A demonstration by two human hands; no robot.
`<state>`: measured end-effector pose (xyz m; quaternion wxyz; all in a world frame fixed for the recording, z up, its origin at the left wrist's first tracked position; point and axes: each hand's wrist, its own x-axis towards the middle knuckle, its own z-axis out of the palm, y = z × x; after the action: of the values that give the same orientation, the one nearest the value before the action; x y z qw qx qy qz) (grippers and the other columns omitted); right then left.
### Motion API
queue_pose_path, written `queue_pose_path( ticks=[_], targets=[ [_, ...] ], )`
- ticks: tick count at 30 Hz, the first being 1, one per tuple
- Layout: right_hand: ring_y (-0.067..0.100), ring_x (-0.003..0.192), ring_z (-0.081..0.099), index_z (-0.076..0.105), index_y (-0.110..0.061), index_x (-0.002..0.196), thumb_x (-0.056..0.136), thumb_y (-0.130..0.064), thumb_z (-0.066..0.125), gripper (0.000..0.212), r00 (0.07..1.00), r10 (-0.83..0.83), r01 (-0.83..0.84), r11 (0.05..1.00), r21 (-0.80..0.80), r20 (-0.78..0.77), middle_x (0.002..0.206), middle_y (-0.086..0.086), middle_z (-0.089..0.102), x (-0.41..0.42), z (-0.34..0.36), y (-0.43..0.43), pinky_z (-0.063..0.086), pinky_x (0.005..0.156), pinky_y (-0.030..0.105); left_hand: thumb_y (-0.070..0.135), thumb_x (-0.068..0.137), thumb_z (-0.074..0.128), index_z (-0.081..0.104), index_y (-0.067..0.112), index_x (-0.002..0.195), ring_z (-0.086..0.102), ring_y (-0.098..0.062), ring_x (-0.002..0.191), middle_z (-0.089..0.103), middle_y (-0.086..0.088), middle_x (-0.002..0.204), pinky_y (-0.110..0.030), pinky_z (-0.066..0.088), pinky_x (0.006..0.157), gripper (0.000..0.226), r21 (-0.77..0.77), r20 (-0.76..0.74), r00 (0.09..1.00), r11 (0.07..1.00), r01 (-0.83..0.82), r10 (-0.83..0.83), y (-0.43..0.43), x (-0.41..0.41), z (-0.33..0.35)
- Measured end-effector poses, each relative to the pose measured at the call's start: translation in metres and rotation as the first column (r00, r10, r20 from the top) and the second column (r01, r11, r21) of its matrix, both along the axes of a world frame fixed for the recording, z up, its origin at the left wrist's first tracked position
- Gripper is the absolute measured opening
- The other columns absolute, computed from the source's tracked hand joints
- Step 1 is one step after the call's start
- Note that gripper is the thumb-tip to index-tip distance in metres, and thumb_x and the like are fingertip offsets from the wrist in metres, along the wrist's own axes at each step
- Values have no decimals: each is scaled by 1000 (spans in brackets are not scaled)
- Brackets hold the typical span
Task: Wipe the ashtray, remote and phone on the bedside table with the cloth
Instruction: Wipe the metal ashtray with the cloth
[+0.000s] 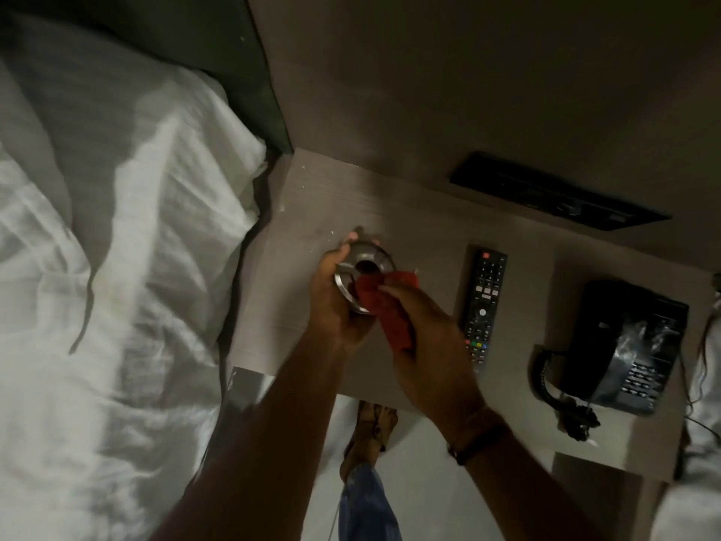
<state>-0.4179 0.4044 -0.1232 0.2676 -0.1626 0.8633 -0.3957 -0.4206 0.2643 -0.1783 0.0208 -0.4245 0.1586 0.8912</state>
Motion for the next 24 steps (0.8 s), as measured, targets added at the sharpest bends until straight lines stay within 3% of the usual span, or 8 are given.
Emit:
queue_pose_path(
  ticks=[2,5,9,12,15,17,19,24],
  targets=[
    [8,106,74,71,-25,121,100,-21,61,23,920,-228,297,936,-189,318,113,-11,79,13,5,6,62,88,25,42,89,63,64,5,135,72,-26,98,70,-15,120,-38,65,82,59,-123,11,1000,992,-3,4,-3,0,-4],
    [5,81,79,81,-39,88,94,-13,68,30,561,-464,725,676,-136,686,88,-20,83,15,0,21,62,58,20,41,94,63,66,6,142,72,-28,106,74,-15,125,-43,58,96,60,-169,36,999,986,5,1,-12,0,-7],
    [26,98,80,86,-32,88,92,-12,63,30,273,-425,908,411,-85,863,104,0,85,-15,-15,23,66,77,50,32,104,45,58,7,151,69,-30,119,70,-19,139,-45,56,104,54,-136,2,999,989,54,-54,-15,5,-15],
    [35,109,76,79,-16,116,96,-13,58,29,207,-363,914,403,-48,908,125,14,77,-28,-30,5,64,79,55,27,107,43,67,2,134,70,-34,112,78,-20,117,-44,62,96,44,-279,60,984,943,180,-170,-11,13,-30],
    [39,113,74,66,-12,132,98,-12,58,35,175,-357,901,434,-2,918,131,17,74,-28,-43,-3,62,86,61,23,109,42,64,5,145,71,-33,123,75,-18,131,-46,59,103,45,-451,132,966,855,257,-221,-12,11,-39],
    [40,114,72,64,-12,135,98,-12,58,37,169,-381,909,416,5,909,131,18,73,-30,-50,-1,63,83,60,22,108,52,70,13,141,74,-8,115,78,7,121,-21,63,86,38,-641,249,942,690,336,-227,-15,9,-45],
    [38,114,71,61,-11,139,99,-12,58,40,186,-410,913,408,-3,893,133,17,71,-32,-54,0,66,77,54,22,107,59,69,12,140,71,7,102,74,9,122,-7,57,78,35,-779,317,917,486,397,-241,-18,9,-50],
    [41,123,65,61,-8,139,98,-8,61,40,244,-491,905,426,-14,836,136,19,68,-33,-60,-8,52,102,69,36,104,67,76,11,121,76,-19,97,80,-4,107,-43,63,91,32,-867,467,871,116,485,-154,-20,23,-49]
  ],
)
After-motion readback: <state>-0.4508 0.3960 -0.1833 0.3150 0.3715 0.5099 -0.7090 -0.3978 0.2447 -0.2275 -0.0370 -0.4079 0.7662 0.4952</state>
